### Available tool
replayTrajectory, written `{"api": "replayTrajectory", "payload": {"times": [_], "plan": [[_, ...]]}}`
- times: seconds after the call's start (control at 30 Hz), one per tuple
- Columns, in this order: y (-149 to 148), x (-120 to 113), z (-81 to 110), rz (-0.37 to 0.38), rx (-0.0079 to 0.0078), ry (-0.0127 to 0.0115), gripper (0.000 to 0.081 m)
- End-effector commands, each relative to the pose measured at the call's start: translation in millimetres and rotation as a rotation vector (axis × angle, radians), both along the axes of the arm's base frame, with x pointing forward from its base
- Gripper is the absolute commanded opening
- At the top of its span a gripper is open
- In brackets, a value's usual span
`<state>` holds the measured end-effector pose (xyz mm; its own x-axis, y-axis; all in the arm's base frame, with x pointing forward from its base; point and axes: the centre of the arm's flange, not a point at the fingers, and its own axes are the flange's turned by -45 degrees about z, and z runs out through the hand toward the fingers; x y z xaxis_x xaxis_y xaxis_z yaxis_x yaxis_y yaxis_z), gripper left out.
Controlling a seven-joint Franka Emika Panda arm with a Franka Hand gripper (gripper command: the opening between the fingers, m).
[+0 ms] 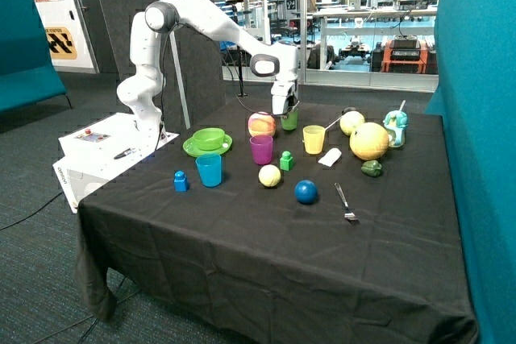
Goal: Place the bowl on the plate and the cup in the bowl matching the color
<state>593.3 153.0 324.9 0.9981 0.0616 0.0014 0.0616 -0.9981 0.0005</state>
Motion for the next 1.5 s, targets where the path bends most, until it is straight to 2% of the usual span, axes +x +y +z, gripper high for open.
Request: {"api": "replayTrajectory", "payload": {"times": [0.0,0.2,0.87,1.27,1.4,1.47], "plan": [[-2,-1,-2.1,0.002,0.0004,0.0014,0.0],[-3,0,1.4,0.002,0.0004,0.0014,0.0],[-15,5,43.2,0.044,0.0004,0.0014,0.0],[-54,2,102.7,0.135,0.0003,0.0014,0.0],[-64,0,113.3,0.132,0.0003,0.0014,0.0],[-72,-2,120.3,0.164,0.0003,0.0014,0.0]]}}
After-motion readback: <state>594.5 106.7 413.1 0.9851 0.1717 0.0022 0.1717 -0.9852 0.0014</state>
